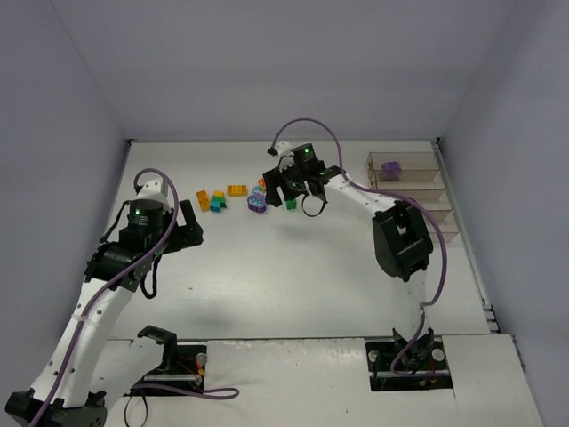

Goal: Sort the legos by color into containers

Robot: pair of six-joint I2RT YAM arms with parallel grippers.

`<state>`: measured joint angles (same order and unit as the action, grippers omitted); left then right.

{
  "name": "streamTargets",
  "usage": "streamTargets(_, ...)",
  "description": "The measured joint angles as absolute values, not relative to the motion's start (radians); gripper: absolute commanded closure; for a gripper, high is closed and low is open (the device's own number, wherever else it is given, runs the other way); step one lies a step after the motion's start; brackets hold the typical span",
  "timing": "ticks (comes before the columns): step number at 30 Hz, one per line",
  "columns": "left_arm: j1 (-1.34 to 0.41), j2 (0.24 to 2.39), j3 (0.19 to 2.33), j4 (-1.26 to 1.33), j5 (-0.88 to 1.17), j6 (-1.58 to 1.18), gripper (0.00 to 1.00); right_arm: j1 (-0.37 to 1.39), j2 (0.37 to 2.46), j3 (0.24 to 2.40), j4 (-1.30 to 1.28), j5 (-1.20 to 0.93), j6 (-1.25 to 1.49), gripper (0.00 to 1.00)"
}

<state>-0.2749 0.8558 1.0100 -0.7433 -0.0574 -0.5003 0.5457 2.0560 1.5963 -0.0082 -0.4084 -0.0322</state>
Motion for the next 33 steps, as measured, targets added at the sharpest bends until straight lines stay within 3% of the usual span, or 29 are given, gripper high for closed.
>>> streamTargets(14, -0.275, 0.859, 1.010, -0.759, -0.060, -0.510, 0.11, 0.589, 2.079, 1.565, -0.016, -0.109, 0.126, 0.48)
streamTargets(27, -0.275, 0.901, 0.974, -0.682, -0.036, -0.509, 0.11, 0.589, 2.075, 1.613, -0.019, -0.073, 0.234, 0.43)
streamTargets(33, -0.275, 1.069, 0.968, -0.524, 0.005, -0.451, 0.11, 0.582, 2.014, 1.513, -0.012, -0.077, 0.249, 0.42)
